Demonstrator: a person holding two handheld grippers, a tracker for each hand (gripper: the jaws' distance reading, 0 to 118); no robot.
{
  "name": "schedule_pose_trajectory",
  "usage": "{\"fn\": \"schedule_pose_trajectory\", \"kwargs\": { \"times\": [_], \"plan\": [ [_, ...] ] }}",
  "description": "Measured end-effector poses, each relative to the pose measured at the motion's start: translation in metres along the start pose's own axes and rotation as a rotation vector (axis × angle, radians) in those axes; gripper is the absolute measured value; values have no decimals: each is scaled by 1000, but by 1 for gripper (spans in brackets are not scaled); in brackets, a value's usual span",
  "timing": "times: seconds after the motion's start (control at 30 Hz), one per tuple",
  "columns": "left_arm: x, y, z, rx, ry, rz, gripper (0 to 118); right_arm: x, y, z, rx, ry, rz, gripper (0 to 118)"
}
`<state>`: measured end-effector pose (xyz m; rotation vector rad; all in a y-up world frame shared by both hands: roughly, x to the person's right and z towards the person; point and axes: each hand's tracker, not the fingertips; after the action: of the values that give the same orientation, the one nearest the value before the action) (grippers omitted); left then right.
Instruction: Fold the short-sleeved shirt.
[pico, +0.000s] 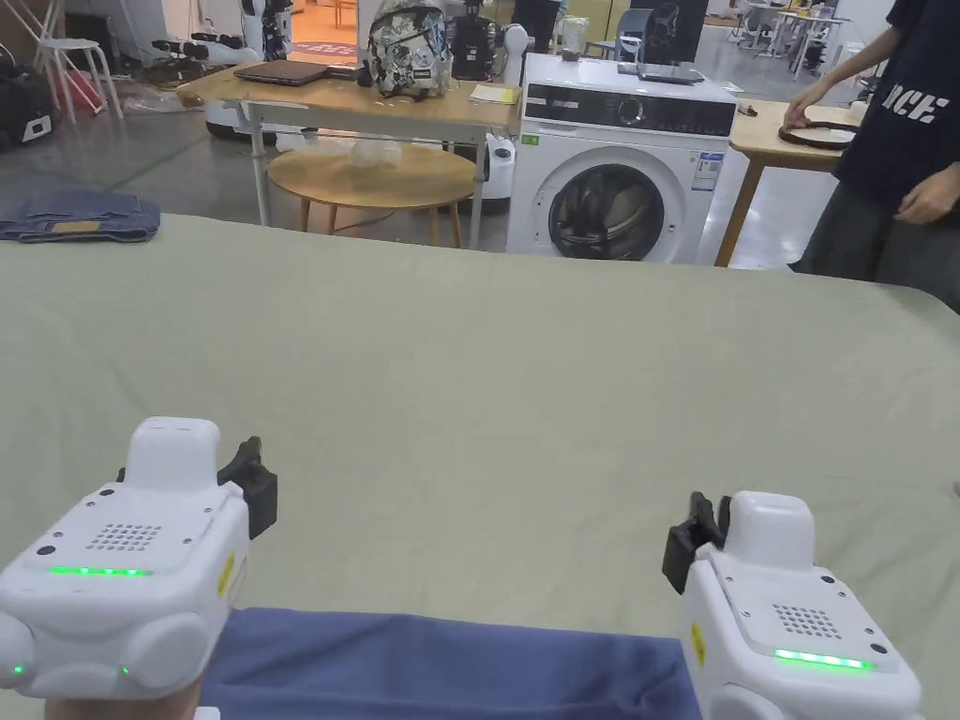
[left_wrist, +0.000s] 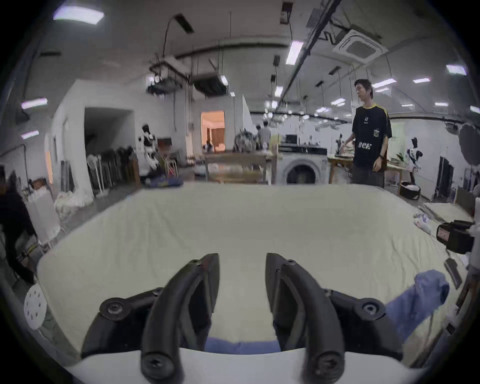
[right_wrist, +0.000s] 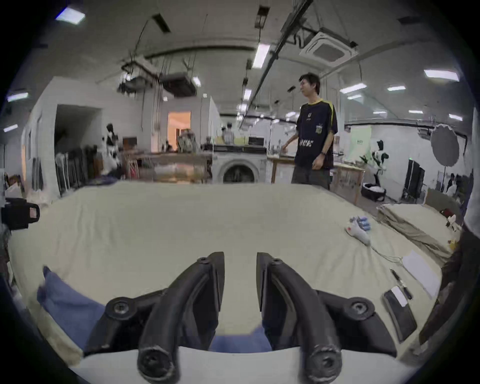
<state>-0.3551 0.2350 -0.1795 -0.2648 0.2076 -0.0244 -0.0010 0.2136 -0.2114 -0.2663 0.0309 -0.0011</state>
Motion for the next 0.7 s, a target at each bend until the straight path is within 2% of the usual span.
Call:
{"fn": "schedule_pose_trajectory", "kwargs": {
  "times": [0.03,0.07,0.17,0.2,0.37,0.47,0.7],
  "plan": [
    [5,1,3,36,1,-7,23,-6,3,1,28,11,-6,7],
    [6,2,5,39,-9,-11,19,-11,5,3,64,13,-5,0],
    [10,4,12,113,34,-47,1,-18,12,6,106,33,-13,0],
    [11,5,14,139,49,-57,0,-20,13,7,119,36,-22,0],
    [-5,10,21,143,16,-36,0,-27,18,8,161,14,-18,0],
    [-24,7,19,51,-23,-16,0,-30,18,6,157,22,2,0],
    [-103,-25,-3,-285,-140,180,0,-32,8,-3,108,50,26,0]
  ]
}}
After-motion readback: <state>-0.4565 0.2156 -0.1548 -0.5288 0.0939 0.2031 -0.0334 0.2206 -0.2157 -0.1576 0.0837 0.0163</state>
